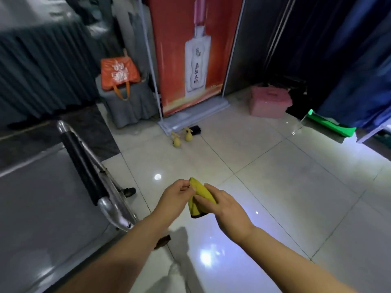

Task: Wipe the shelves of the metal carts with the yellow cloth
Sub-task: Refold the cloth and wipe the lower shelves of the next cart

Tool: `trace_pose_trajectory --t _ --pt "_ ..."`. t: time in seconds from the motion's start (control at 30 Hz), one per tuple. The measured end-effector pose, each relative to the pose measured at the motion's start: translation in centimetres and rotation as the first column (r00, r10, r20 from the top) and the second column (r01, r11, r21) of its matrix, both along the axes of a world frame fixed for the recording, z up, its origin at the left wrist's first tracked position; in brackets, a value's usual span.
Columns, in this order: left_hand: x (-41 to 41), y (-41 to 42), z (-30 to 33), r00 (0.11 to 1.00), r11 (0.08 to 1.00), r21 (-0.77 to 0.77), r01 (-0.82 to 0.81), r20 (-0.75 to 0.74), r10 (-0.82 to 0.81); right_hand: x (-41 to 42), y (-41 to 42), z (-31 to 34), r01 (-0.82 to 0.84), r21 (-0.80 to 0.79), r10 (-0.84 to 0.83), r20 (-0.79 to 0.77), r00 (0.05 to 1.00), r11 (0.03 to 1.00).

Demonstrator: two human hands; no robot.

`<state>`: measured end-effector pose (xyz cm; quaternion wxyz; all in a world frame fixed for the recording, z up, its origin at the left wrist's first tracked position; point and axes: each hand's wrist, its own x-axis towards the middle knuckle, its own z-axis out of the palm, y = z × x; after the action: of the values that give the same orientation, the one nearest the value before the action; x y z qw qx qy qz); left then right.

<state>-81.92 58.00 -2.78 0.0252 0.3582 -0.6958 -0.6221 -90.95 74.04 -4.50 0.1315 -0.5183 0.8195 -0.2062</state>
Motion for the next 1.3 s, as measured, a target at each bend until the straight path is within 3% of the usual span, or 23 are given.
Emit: trace_pose_trajectory --t 0.07,0.1,0.17,0.23,0.37,0.4,0.53,0.73,0.87,1.07,1.3 --pt "-1.7 -2.3 0.8 0.998 0.998 0.023 -0.066 -0.006 0.067 -1.3 -2.8 1.2 -0.061 -0.05 0.059 -0.032 0.998 0.997" --pt "-2.6 -3.5 1.2 0.995 0.994 0.035 -0.099 -0.015 0.1 -2.3 -4.4 2.0 -0.145 -0.028 0.14 -0.135 0.981 0.989" --pt "-4.6 -6.1 1.6 0.99 0.991 0.034 -0.133 -0.033 0.134 -4.1 -7.2 3.6 -0.234 -0.004 0.231 -0.143 0.962 0.972" --pt "-6.9 -8.9 1.6 0.988 0.989 0.028 -0.147 -0.035 0.148 -6.1 -9.9 4.6 -0.227 -0.07 0.22 -0.095 0.971 0.971" --pt "-11.1 -14.1 2.6 0.977 0.984 0.061 -0.168 -0.126 0.174 -10.3 -15.4 5.4 -0.253 -0.024 0.247 -0.154 0.957 0.967" --pt "-12.0 -15.5 3.1 0.973 0.984 0.053 -0.172 -0.148 0.178 -11.4 -16.9 5.4 -0.251 -0.022 0.248 -0.104 0.963 0.968" --pt "-14.3 -21.1 4.6 0.966 0.981 -0.021 -0.192 -0.179 0.185 -16.3 -22.3 4.3 -0.34 -0.025 0.325 -0.239 0.915 0.94" --pt "-18.3 -30.3 4.4 0.951 0.918 -0.258 -0.302 -0.145 0.273 -23.7 -34.1 3.2 -0.244 -0.132 0.23 -0.117 0.966 0.961" --pt "-21.3 -36.8 4.2 0.935 0.873 -0.333 -0.355 -0.131 0.33 -28.6 -44.2 3.6 -0.206 -0.113 0.218 0.108 0.97 0.972" --pt "-23.2 -45.1 4.8 0.892 0.815 -0.381 -0.437 -0.063 0.449 -31.6 -59.2 3.7 -0.444 -0.029 0.416 0.406 0.814 0.896" --pt "-18.5 -54.2 4.5 0.696 0.619 -0.459 -0.637 0.002 0.718 -27.1 -73.3 2.5 -0.628 0.043 0.558 0.414 0.719 0.777"
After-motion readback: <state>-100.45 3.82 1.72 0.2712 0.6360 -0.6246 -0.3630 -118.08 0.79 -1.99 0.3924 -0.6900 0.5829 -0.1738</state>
